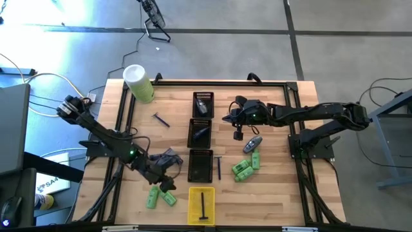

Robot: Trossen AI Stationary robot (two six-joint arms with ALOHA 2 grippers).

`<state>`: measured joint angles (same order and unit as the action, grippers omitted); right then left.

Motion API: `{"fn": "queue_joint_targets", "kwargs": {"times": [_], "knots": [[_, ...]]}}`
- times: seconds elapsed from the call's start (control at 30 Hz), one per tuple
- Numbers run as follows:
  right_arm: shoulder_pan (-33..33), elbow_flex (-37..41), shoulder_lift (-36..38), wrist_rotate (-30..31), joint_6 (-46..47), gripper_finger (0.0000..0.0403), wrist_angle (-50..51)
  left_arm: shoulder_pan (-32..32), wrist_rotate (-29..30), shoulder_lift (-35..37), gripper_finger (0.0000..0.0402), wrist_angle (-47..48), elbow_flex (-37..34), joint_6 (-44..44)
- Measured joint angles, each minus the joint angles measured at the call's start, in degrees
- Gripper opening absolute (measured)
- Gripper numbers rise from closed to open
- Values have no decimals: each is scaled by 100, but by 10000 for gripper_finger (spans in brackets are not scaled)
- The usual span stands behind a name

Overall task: Pick & Place Travel size toiletries
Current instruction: Put the green shampoo bottle into the bottom black bin

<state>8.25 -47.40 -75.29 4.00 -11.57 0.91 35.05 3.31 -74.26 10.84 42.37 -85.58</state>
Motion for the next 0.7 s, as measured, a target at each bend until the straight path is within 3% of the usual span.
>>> {"fn": "queue_joint_targets", "kwargs": {"times": [0.17, 0.43, 0.7], "knots": [[0, 0, 0, -311, -73, 4, -115, 422, -127, 0, 253, 187, 0, -918], [-2, 0, 0, -458, -75, 4, -167, 1196, 201, 0, 253, 895, 0, -2652], [-2, 0, 0, -450, -86, 4, -169, 1462, 243, -33, 253, 1527, 0, -3514]]}}
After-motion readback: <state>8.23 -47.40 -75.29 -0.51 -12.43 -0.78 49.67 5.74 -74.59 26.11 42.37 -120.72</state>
